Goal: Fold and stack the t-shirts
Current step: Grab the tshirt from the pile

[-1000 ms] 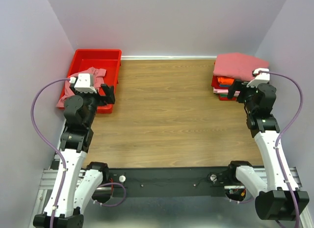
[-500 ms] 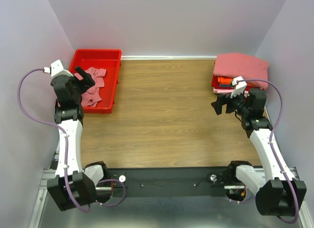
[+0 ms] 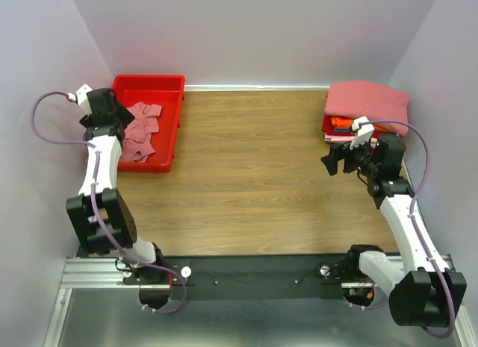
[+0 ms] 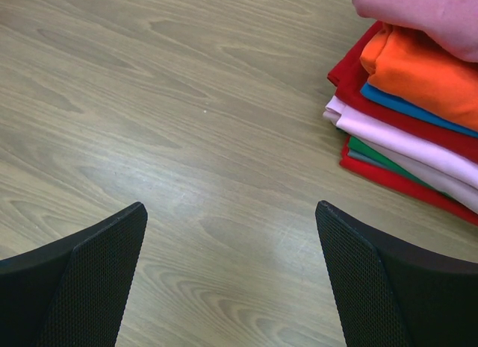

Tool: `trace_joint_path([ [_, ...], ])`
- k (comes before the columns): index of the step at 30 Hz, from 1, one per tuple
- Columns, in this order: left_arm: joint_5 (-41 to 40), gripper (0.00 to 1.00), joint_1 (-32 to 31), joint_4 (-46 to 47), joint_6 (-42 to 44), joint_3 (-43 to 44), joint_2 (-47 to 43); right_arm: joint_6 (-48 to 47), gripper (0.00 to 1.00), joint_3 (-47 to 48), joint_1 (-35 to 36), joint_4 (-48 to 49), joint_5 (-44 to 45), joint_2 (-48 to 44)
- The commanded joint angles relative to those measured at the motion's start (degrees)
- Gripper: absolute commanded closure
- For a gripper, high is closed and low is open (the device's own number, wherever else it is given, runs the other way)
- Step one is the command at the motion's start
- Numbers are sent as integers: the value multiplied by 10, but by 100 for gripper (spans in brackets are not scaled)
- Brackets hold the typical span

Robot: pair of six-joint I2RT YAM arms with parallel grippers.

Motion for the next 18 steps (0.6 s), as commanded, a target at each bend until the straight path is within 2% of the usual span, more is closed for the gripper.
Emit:
trace_joint_path([
  [1,-49,24,4,-50,-6,37,67,-6,0,-3,-2,-10,4,5],
  [2,-54,28,4,-49,-8,52,97,-6,0,-3,-2,-10,7,6],
  [11,-148,30,-1,-117,-66,152,250,-7,0,-3,-2,-11,19,8],
  [12,-150,35,-1,-118,-67,156,258,-7,0,-3,-2,-11,20,8],
  [13,-151,48,-2,-118,-68,162,269,-7,0,-3,-2,-11,22,9],
  [15,-148,63,-1,-117,-62,165,277,-7,0,-3,-2,-11,25,8],
  [16,-143,77,-1,-117,-60,168,279,-7,0,-3,-2,-11,26,8],
  [17,-130,84,-1,-117,-54,171,277,-7,0,-3,-2,-10,29,9],
  [18,-126,86,-1,-119,-52,172,273,-7,0,-3,-2,-11,30,8],
])
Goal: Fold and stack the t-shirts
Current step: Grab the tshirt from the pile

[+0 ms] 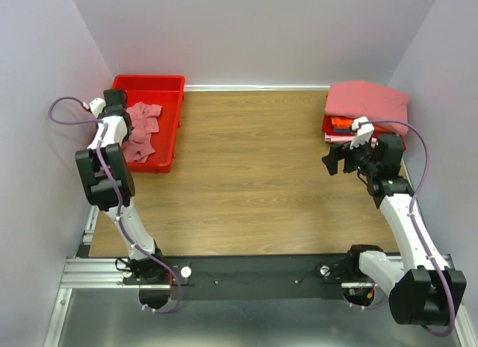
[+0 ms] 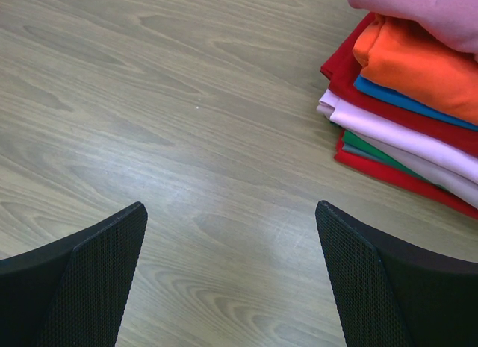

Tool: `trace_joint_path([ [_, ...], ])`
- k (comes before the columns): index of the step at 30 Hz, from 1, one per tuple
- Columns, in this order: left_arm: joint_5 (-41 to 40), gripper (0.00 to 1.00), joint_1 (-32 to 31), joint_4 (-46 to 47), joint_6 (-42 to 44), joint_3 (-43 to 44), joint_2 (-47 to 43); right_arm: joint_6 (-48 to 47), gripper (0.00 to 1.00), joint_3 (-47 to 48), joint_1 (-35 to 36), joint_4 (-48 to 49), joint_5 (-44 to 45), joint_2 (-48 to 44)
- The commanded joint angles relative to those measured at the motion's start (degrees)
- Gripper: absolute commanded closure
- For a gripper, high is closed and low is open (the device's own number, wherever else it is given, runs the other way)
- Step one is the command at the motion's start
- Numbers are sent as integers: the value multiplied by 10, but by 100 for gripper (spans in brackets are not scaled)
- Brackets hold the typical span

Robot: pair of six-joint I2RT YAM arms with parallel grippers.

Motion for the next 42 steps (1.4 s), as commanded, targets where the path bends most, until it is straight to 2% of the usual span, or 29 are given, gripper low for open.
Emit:
trace_joint_path([
  [1,-11,89,0,-8,-1,19,-9,-6,0,-2,-2,-9,19,1],
  [3,-2,96,0,18,13,3,-48,-6,0,-2,-2,-9,20,2],
  [5,18,100,0,40,27,-17,-103,-6,0,-2,-2,-8,21,0],
  [7,53,100,0,80,59,-29,-162,-6,0,-2,-2,-8,22,0],
  [11,191,100,-2,147,87,-58,-257,-6,0,-2,-3,-9,26,-2],
  [13,227,100,-6,157,89,-51,-281,-7,0,-3,-3,-8,27,-4],
  [14,275,100,-7,163,105,-40,-302,-7,0,-4,-3,-8,28,-5],
  [16,305,100,-9,178,112,-33,-327,-7,0,-4,-3,-8,27,-6],
  [18,289,100,-8,160,117,-25,-333,-7,0,-5,-3,-8,29,-7],
  [19,267,61,-9,134,116,-25,-332,-8,0,-5,-3,-8,30,-10],
  [20,200,40,-8,123,110,-39,-331,-8,0,-6,-3,-8,32,-11],
  [22,154,3,-7,106,96,-61,-326,-9,0,-6,-3,-8,32,-14],
  [27,74,3,-3,26,50,-47,-242,-10,0,-7,-3,-8,32,-12],
  [30,51,11,-3,5,27,-39,-198,-11,0,-7,-3,-8,34,-9],
  [33,36,23,0,19,16,-53,-175,-12,0,-8,-3,-8,37,-8],
  [38,-50,24,1,-33,-40,-30,-111,-13,0,-8,-3,-8,39,-6],
  [42,-67,21,6,-35,-48,-32,-79,-13,0,-8,-3,-8,41,-4],
])
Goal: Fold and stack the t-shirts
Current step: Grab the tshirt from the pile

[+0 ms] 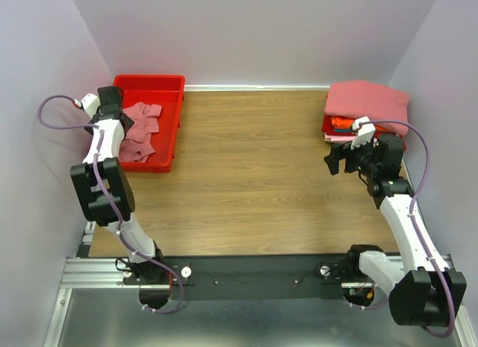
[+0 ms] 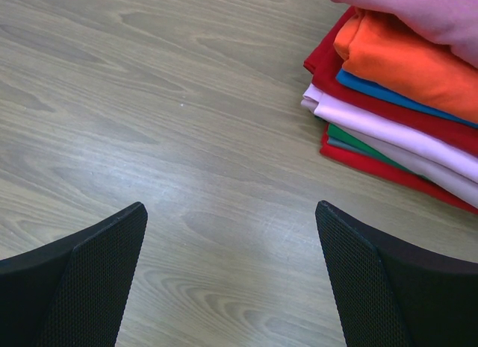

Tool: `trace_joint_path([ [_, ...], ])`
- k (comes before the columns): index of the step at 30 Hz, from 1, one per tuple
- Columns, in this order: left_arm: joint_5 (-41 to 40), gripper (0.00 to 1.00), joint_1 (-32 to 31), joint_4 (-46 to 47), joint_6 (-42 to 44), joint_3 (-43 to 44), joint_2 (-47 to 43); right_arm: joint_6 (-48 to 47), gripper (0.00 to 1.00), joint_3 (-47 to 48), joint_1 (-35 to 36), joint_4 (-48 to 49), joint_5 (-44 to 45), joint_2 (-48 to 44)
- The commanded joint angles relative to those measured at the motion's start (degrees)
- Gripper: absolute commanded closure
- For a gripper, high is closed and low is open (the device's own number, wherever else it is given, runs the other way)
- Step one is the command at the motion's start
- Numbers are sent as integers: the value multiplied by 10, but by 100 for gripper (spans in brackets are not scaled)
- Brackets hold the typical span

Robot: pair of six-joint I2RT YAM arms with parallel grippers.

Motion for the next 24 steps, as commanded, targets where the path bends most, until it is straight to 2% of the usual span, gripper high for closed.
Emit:
trace_joint_path([
  [1,-64,21,10,-25,-32,10,36,-8,0,-7,-3,-4,14,0],
  [4,-54,23,13,-18,-25,11,63,-8,0,-8,-3,-4,15,0],
  [6,-49,30,15,-16,-19,20,79,-8,0,-8,-3,-4,15,0],
  [7,-49,40,14,-14,-15,25,83,-8,0,-8,-3,-4,16,0],
  [8,-49,66,15,-14,-7,34,88,-8,0,-8,-3,-3,17,0],
  [10,-51,87,16,-16,-2,41,87,-9,0,-8,-3,-3,18,0],
  [13,-50,92,15,-10,14,43,67,-9,0,-8,-3,-4,19,0],
  [19,-1,100,15,48,67,11,-47,-10,0,-8,-4,-3,21,0],
  [24,132,100,9,108,104,5,-152,-11,0,-8,-5,-4,22,0],
])
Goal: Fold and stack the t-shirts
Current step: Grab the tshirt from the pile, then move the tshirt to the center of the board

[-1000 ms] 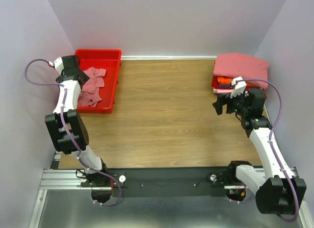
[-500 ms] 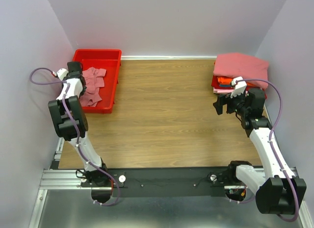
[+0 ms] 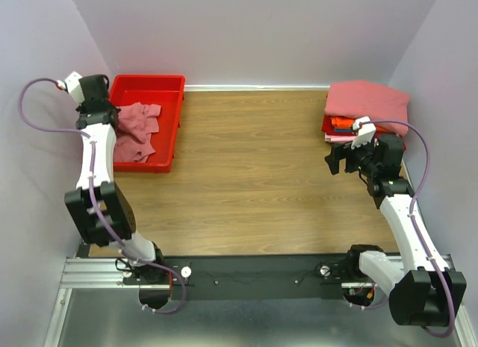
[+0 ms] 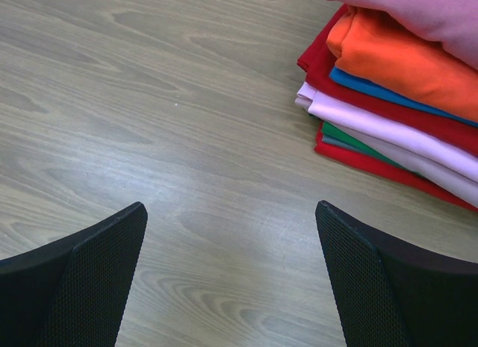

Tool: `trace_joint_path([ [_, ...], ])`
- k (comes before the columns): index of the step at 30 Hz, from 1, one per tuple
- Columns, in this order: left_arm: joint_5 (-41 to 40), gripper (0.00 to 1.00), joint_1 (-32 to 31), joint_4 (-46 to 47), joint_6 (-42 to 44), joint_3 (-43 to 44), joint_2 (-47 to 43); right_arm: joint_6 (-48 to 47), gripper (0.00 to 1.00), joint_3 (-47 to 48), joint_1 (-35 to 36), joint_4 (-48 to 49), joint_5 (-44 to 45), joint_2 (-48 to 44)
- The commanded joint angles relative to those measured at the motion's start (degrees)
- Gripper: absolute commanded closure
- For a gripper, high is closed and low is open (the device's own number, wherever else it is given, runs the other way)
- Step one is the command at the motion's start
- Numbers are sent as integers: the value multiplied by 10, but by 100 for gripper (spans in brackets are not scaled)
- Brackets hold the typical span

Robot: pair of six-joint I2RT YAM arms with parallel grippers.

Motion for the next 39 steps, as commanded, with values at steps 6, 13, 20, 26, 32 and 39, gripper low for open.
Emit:
trace_joint_path([
  [6,217,100,-25,102,64,48,-139,-10,0,-8,-8,-4,14,-1],
  [13,295,100,-108,113,59,215,-136,-10,0,-8,-9,-2,15,-1],
  [20,304,100,-234,125,32,406,-81,-11,0,-9,-12,-3,17,-2],
  [26,328,100,-316,177,19,497,-56,-12,0,-9,-13,-3,18,0],
  [32,341,100,-361,196,4,478,-60,-12,0,-9,-13,-1,19,0],
  [39,384,100,-418,240,-7,291,-97,-14,0,-9,-13,-1,30,0],
])
